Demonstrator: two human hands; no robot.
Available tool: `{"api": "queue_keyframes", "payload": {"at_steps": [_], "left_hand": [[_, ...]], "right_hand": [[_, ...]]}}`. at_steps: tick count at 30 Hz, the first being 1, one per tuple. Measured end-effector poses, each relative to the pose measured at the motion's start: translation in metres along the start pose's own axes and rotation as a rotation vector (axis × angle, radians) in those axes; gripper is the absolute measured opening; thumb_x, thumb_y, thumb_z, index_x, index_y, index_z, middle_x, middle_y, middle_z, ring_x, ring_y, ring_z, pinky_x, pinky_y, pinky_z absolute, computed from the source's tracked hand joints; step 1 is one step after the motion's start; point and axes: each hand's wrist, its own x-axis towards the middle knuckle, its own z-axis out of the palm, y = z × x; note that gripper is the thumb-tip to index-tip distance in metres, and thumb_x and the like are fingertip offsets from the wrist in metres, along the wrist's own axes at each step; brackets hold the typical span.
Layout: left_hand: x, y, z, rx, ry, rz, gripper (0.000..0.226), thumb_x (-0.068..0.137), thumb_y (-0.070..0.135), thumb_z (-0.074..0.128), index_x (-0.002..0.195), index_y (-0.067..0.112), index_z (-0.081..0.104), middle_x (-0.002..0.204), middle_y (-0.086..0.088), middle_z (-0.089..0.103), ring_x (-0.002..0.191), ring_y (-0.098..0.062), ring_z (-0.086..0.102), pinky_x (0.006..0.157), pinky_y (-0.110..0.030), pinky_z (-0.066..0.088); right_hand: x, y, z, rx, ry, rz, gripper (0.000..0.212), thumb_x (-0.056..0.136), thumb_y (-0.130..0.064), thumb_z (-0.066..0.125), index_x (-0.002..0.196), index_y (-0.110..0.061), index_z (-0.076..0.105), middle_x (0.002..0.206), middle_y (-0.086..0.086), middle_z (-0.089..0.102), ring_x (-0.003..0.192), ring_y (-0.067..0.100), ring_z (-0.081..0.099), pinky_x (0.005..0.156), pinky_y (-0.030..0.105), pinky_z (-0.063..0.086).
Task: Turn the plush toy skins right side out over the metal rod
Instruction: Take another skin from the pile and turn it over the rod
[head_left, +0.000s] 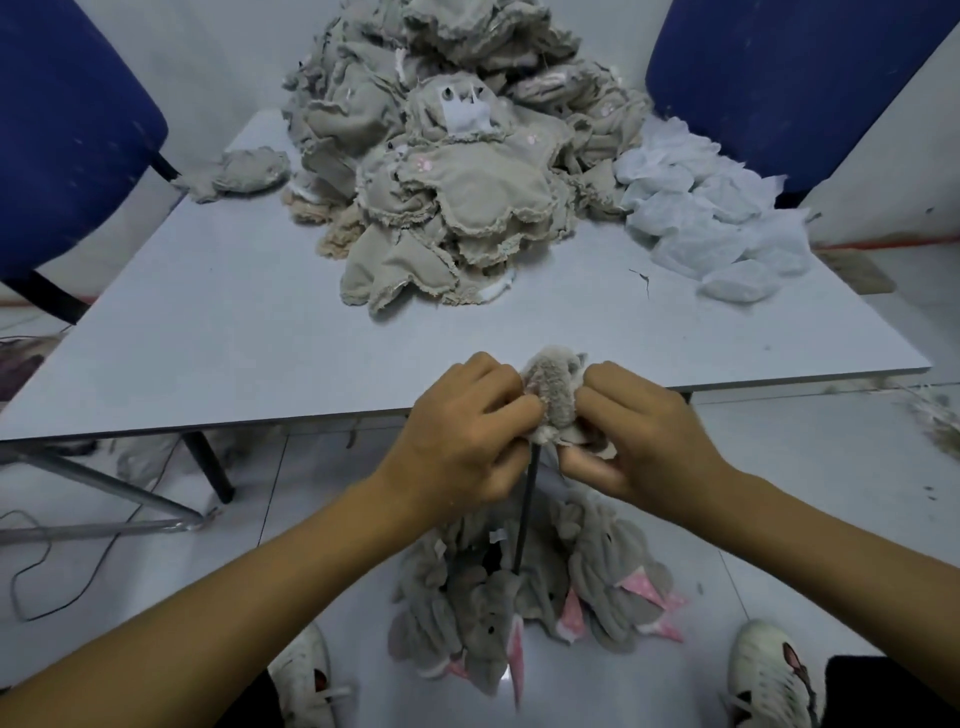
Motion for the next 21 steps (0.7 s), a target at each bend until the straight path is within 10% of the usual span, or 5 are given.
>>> {"api": "queue_keyframes", "payload": {"at_steps": [21], "left_hand": [[-0.026, 0.015, 0.013, -0.118, -0.073, -0.161, 0.011, 0.085, 0.008, 0.061, 0.079, -0.001, 0.061, 0.078, -0.012, 0.055, 0.076, -0.029, 0.045, 0.064, -0.043, 0.042]], "right_hand": [[-0.023, -0.017, 0.021, 0.142, -0.102, 0.214, 0.021, 0.093, -0.019, 0.058, 0.088, 0.001, 0.065, 0.083, 0.011, 0.051, 0.072, 0.026, 0.048, 0.059, 0.042, 0.045]]}}
